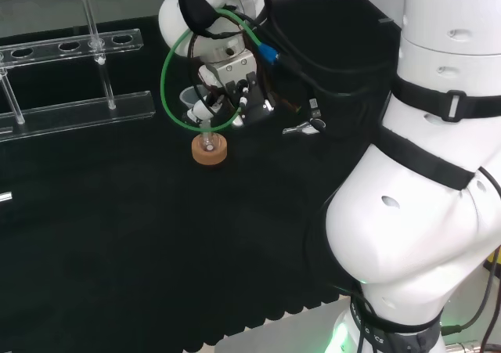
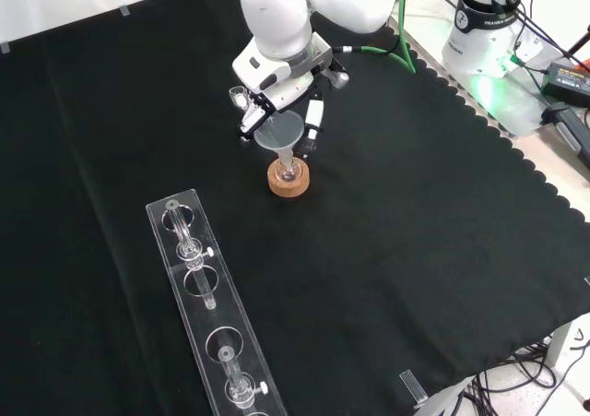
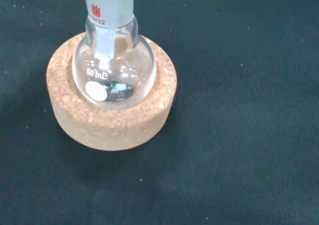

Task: Place the funnel on the round-bottom flask.

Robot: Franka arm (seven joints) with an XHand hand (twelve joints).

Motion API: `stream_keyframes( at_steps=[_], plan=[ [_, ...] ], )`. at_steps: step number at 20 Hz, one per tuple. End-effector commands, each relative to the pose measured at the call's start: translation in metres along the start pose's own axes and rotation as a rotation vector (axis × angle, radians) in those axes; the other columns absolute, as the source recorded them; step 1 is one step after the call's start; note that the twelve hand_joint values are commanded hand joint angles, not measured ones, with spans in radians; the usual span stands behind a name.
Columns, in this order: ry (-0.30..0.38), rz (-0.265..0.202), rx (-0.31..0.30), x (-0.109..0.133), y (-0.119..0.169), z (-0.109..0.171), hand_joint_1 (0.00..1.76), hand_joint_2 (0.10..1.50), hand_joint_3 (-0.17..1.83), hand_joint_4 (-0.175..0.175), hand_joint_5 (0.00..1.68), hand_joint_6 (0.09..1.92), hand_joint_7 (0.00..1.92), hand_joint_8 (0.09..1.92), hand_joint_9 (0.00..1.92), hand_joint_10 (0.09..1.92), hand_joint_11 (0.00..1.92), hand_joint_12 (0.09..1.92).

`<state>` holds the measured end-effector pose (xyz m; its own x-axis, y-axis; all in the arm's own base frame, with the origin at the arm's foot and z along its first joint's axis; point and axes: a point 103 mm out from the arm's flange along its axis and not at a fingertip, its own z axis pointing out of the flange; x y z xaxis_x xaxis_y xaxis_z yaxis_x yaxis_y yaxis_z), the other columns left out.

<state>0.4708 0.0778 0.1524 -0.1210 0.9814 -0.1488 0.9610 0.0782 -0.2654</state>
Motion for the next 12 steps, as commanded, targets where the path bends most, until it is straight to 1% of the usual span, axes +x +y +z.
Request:
stream_keyframes(
  at_steps=[1,3,5,7,10,12],
  plan=[
    [0.032,0.005,0.107,-0.0045,0.0000,0.0040,0.42,0.80,0.14,-0.175,0.11,0.34,0.24,1.12,0.59,0.93,0.96,1.15],
    [0.034,0.005,0.109,-0.0051,-0.0008,0.0039,0.39,0.79,0.12,-0.175,0.10,0.21,0.12,1.08,0.41,0.97,0.79,1.26],
    [0.038,0.009,0.110,-0.0051,-0.0022,0.0041,0.37,0.79,0.10,-0.175,0.11,0.13,0.07,1.07,0.31,1.01,0.71,1.30],
    [0.038,0.027,0.119,-0.0040,-0.0036,0.0039,0.37,0.79,0.09,-0.175,0.12,0.09,0.04,1.06,0.26,1.02,0.67,1.33],
    [0.043,0.049,0.125,-0.0045,-0.0047,0.0039,0.36,0.80,0.08,-0.175,0.12,0.09,0.02,1.05,0.22,1.03,0.64,1.35],
    [0.045,0.057,0.126,-0.0050,-0.0051,0.0039,0.35,0.80,0.07,-0.175,0.12,0.09,0.00,1.00,0.17,1.04,0.61,1.36]
  ],
)
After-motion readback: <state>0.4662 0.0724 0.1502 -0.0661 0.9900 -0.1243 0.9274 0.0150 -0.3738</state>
